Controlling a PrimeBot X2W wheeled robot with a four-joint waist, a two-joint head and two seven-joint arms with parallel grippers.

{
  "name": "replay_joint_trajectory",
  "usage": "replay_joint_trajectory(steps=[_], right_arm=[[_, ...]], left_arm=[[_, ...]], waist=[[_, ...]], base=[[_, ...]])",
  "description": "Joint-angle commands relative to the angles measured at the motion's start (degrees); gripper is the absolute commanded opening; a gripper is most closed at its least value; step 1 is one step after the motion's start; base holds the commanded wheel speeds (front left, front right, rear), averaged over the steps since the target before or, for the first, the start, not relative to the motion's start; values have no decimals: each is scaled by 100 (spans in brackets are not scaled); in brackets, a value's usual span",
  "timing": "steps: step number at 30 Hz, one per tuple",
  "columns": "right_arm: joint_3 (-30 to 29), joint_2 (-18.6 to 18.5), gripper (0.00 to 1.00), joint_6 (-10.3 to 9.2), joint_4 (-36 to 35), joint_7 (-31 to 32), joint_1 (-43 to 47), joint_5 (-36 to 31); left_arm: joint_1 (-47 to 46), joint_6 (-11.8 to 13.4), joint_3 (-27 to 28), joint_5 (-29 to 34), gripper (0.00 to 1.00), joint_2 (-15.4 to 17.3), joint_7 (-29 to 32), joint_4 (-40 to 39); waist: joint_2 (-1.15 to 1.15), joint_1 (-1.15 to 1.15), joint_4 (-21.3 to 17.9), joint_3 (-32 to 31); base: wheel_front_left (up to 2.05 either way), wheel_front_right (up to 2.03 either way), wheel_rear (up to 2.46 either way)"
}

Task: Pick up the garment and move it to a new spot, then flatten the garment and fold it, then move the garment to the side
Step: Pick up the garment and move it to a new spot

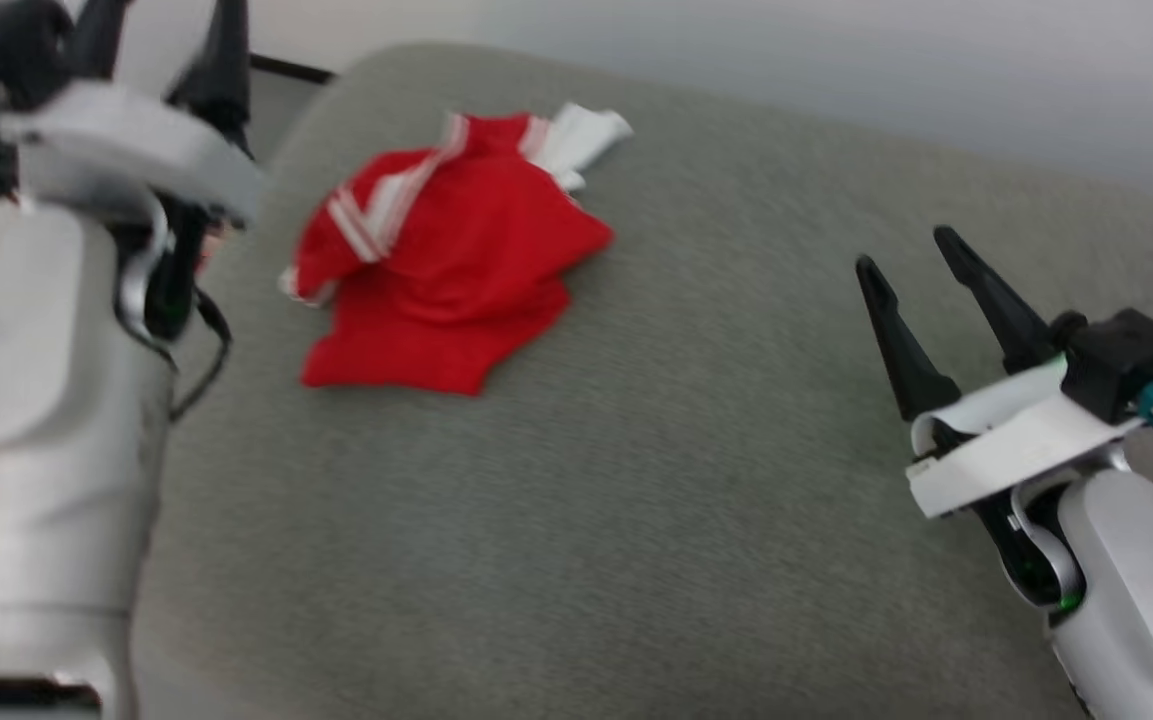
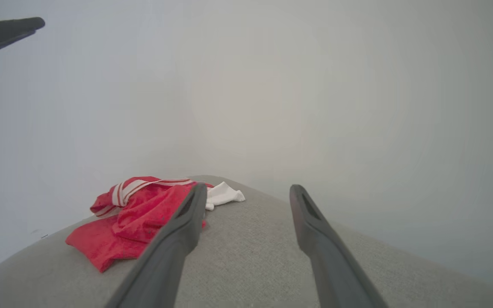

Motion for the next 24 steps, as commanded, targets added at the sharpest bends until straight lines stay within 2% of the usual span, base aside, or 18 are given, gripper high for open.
replay_joint_trajectory(steps=[1,5,7,8,10,16,20,24], right_arm=[[76,36,100,2,-38,-14,-219,-65],[231,90,100,2,-47,-44,-416,-84],[292,117,100,2,-47,-55,-472,-75],[292,117,100,2,-47,-55,-472,-75],[344,145,100,2,-37,-54,-506,-65],[508,217,100,2,-80,-65,-579,-67],[606,287,100,2,-182,-69,-696,-50],[653,323,100,2,-307,-70,-723,-74]], left_arm=[[-289,-13,-194,-45,100,118,103,433],[-854,-14,-867,-246,100,257,496,1393],[-1006,-2,-1163,-455,100,360,883,1834],[-1006,-2,-1163,-455,100,360,883,1834],[-1111,-3,-1523,-680,100,401,1363,2118],[-1164,-3,-2086,-1398,100,680,2767,2699],[-1205,-2,-2169,-1690,100,965,3161,2990],[-1121,-3,-2158,-1875,100,1006,3508,3464]], waist=[[0,0,-1206,1219],[0,0,-1467,1434],[0,0,-1556,1474],[0,0,-1556,1474],[0,0,-1619,1483],[0,0,-1828,1488],[0,0,-2034,1587],[0,0,-2237,1712]], base=[[0,0,0],[0,0,0],[0,0,0],[0,0,0],[0,0,0],[0,0,0],[0,0,0],[0,0,0]])
